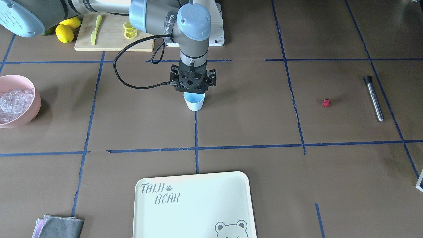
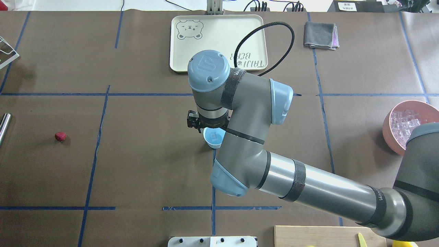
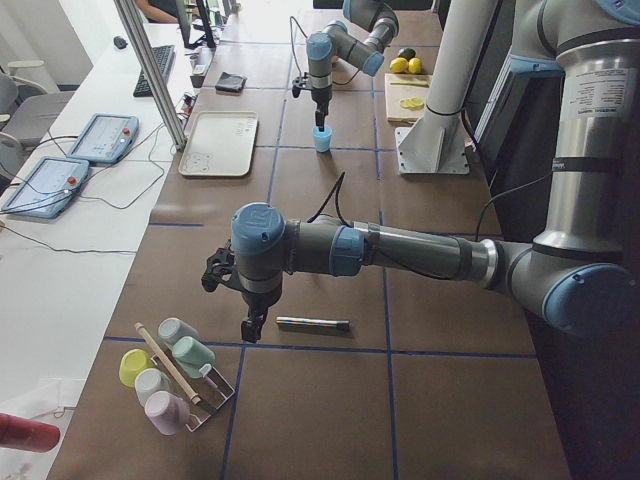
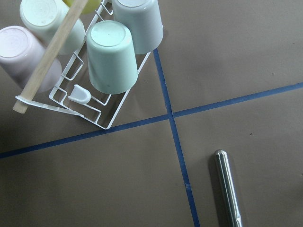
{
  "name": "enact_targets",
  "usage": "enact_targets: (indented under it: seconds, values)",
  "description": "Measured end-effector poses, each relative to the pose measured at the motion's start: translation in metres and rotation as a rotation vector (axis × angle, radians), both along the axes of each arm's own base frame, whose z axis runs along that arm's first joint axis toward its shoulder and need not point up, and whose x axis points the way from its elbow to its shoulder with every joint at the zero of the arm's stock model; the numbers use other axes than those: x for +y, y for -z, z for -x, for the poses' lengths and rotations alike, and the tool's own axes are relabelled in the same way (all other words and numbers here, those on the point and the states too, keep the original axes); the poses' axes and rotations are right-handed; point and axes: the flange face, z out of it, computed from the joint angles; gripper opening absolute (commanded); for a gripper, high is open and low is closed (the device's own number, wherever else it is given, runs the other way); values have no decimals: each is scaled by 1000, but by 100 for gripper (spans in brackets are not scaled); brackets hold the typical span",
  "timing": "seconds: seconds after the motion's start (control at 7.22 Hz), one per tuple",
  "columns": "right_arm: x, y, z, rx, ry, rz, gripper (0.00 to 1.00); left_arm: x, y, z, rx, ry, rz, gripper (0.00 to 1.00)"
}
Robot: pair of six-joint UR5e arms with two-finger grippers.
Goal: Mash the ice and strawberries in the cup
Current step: 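Open the right gripper to drop the ice cube into the cup, then move the right gripper back over the pink bowl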
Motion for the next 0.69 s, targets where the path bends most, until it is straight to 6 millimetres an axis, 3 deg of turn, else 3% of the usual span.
enact_targets:
  seconds: [0.28,0.42,0.69]
  values:
    - [2,8,-12,-23,-14,-19,99,0,0,0,0,0,3,100]
    - [2,13,-33,-42,-36,-39,99,0,0,0,0,-1,5,100]
    - [12,5,-110,-55,-78,-86,99,0,-1,-1,1,-1,9,100]
